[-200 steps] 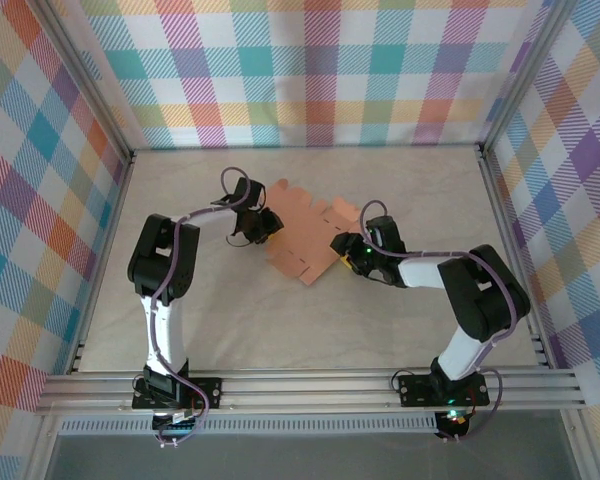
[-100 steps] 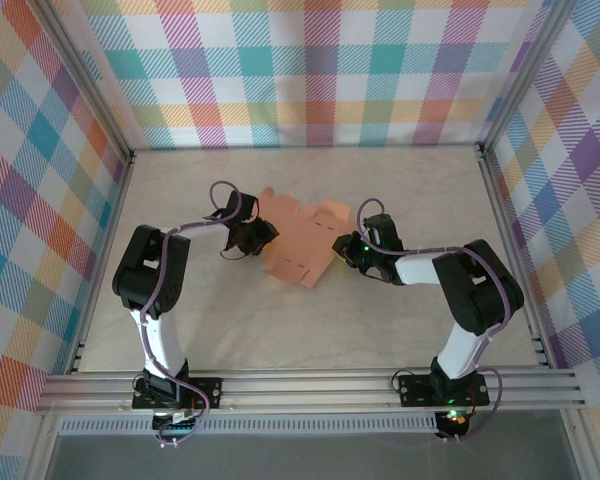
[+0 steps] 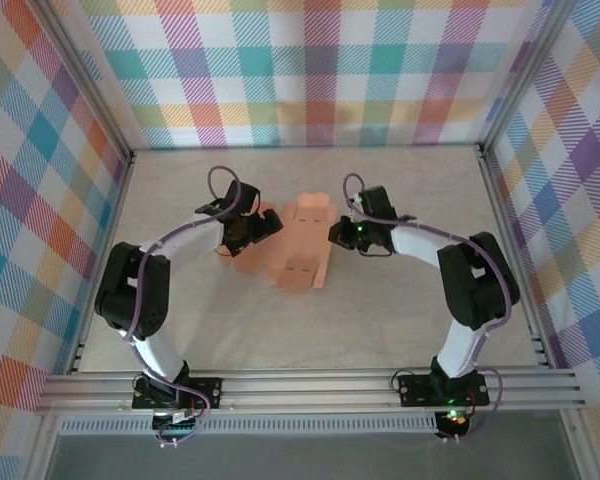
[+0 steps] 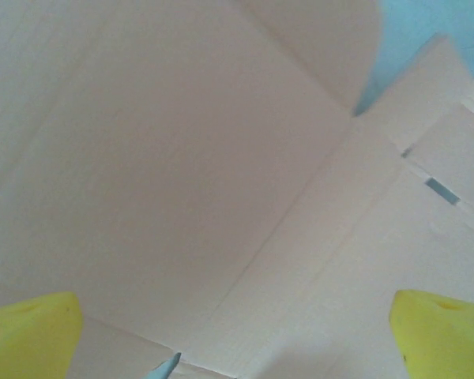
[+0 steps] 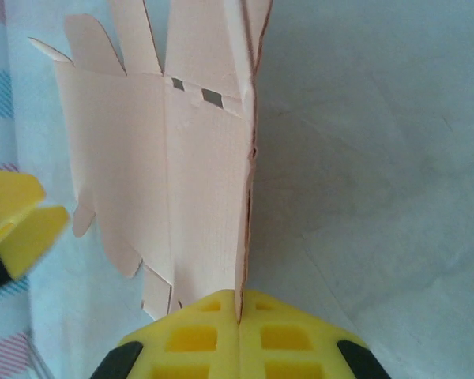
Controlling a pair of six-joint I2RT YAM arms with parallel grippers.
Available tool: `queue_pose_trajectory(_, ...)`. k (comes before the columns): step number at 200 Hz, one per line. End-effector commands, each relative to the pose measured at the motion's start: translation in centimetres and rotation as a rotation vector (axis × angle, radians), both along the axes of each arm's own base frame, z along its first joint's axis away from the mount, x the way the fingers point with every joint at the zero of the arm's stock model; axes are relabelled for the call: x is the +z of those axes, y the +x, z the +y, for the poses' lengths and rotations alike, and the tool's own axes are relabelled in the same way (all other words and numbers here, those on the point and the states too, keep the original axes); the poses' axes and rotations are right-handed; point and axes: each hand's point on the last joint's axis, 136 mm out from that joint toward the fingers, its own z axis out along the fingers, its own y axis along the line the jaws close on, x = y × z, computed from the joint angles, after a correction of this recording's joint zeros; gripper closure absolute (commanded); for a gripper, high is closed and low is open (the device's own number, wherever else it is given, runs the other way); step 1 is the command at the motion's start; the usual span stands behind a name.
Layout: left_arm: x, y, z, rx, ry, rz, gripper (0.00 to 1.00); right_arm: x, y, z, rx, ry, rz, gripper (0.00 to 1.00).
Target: Fold the paper box
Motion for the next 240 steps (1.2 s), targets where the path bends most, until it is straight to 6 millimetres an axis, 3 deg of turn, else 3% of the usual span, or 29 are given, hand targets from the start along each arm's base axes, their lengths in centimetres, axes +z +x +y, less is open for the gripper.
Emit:
queue_pose_trajectory(1,1.2,-1.1,0.5,-0.042,0.048,-0.009,0.00,-2.9,-4.0,-1.9,0.218,-0.181,0.141,1.00)
queue_pose_trajectory(34,-0.2,-2.1,-0.1,-0.093,0.026,0.041,0.06,-2.2,-2.9,-2.3,0.345,-0.227,0.165,1.00)
queue_pose_trajectory(79,-3.4,-3.3,-1.9,-0.119,-0.043,0.111,0.39,-1.1,-0.2,-3.0,0.411,-0.348,0.132,1.00)
queue_pose_trajectory(126,-7.3,-5.1,-3.9,-0.132,-0.037,0.202,0.57,-0.7,0.8,-2.3,0.430,-0.323,0.080,0.96)
queue_pose_trajectory(135,-8.2,-5.4,-3.9,-0.117,-0.039,0.223,0.60,-0.3,0.8,-2.0,0.428,-0.297,0.060,0.90)
queue_pose_trajectory(144,-8.9,-5.6,-3.8,-0.097,-0.040,0.240,0.62,0.0,0.8,-1.5,0.428,-0.264,0.038,0.78)
queue_pose_trajectory(156,-9.5,-5.9,-3.7,-0.067,-0.045,0.259,0.65,0.7,0.9,-1.1,0.415,-0.226,0.008,0.71)
queue_pose_trajectory(165,-9.6,-6.0,-3.7,-0.050,-0.055,0.256,0.69,1.0,0.8,-0.9,0.399,-0.201,-0.011,0.58)
queue_pose_trajectory(195,-10.3,-6.7,-2.9,-0.033,-0.015,0.257,0.72,2.4,1.7,-0.7,0.291,-0.135,-0.142,0.54)
queue_pose_trajectory(216,-10.6,-7.2,-1.9,-0.017,0.018,0.254,0.69,2.6,2.4,-1.9,0.157,-0.157,-0.189,0.53)
queue_pose_trajectory(240,-10.4,-7.0,-2.3,-0.019,-0.013,0.230,0.67,2.2,1.5,-3.3,0.068,-0.189,-0.205,0.55)
